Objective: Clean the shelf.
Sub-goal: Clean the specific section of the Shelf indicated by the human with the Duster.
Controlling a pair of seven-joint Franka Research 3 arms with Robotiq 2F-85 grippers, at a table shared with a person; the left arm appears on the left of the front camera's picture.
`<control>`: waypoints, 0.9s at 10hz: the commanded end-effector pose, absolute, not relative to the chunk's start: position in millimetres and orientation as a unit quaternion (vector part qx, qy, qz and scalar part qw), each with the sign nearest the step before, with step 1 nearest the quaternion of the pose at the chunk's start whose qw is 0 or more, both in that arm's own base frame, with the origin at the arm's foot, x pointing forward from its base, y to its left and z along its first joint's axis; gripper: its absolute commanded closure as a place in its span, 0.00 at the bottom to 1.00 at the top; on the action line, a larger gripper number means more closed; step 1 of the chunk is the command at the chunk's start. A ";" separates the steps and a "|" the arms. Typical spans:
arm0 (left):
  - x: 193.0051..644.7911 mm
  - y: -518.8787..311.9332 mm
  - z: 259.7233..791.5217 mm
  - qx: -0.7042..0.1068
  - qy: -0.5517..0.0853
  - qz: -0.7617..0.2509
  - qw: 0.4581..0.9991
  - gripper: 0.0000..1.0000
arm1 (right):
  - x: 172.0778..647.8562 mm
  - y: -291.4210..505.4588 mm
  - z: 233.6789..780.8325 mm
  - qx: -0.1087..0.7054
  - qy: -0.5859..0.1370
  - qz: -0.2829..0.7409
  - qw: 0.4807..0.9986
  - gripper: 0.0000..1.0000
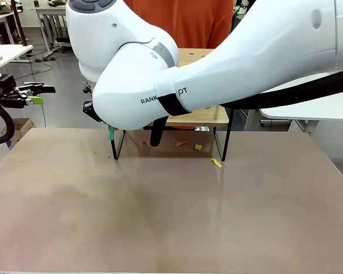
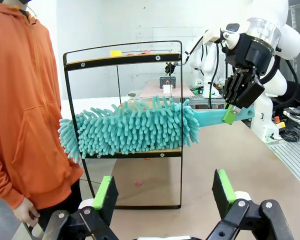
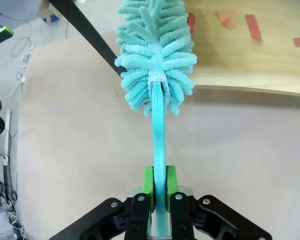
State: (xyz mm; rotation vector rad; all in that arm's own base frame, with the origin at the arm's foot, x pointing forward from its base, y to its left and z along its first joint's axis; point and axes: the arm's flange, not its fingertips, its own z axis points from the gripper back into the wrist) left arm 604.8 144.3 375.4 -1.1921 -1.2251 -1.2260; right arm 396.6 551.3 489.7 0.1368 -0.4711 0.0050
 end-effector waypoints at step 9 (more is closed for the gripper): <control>603.3 142.9 377.9 -0.486 -0.509 -0.510 0.493 0.00 | 400.8 455.5 478.8 0.095 -0.188 -0.018 0.977 0.87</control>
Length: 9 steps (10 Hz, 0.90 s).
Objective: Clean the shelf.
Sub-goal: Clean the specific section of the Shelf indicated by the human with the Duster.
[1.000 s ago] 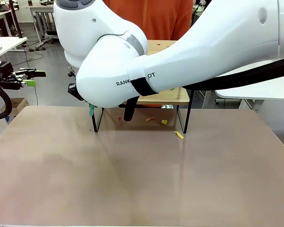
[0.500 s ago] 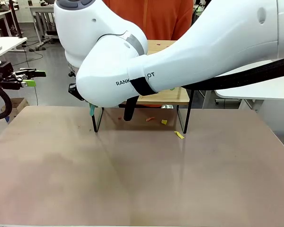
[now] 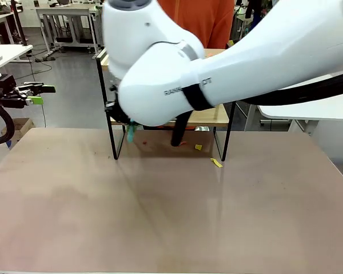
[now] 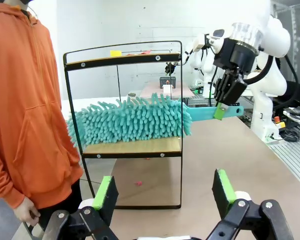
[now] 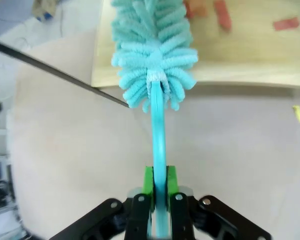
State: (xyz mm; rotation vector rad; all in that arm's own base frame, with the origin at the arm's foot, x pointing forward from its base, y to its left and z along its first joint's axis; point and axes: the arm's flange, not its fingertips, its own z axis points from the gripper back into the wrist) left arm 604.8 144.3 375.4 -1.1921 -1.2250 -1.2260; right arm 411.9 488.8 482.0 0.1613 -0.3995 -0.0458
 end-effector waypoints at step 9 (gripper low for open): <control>603.3 142.9 377.9 -0.486 -0.509 -0.510 0.493 0.00 | 379.9 266.2 478.7 0.064 -0.183 -0.074 0.978 0.87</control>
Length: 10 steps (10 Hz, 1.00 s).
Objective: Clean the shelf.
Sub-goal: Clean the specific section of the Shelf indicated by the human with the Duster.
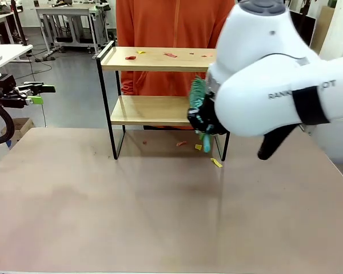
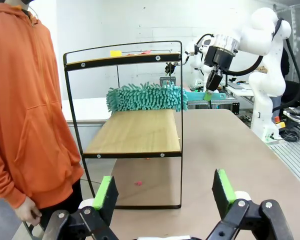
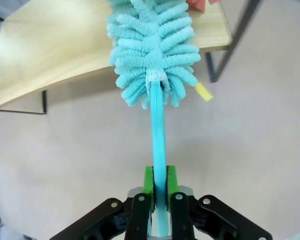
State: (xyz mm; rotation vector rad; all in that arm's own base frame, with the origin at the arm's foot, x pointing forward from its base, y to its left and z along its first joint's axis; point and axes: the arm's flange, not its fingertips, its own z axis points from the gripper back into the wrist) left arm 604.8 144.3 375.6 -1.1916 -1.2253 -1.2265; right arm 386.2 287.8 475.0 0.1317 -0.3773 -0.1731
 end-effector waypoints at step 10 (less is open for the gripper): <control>603.3 142.9 377.9 -0.486 -0.509 -0.510 0.493 0.00 | 353.4 237.2 495.0 0.065 -0.269 -0.037 0.960 0.87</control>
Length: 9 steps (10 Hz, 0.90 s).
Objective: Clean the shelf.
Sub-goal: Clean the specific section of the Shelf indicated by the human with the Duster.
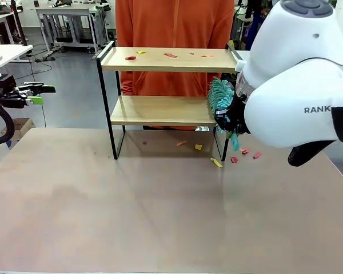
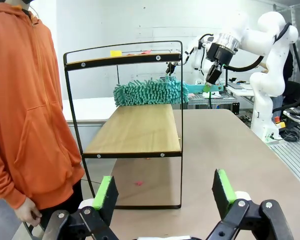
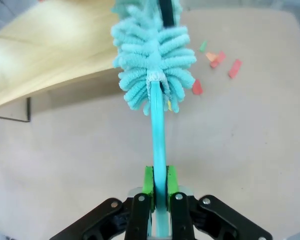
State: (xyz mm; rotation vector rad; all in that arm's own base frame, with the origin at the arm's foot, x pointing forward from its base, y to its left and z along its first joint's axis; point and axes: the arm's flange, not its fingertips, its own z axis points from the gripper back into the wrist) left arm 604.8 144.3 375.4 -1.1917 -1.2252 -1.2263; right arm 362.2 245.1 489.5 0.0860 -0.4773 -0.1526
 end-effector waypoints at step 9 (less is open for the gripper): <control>603.3 142.9 377.9 -0.486 -0.509 -0.510 0.493 0.00 | 310.5 186.6 525.6 0.237 -0.206 0.317 0.895 0.87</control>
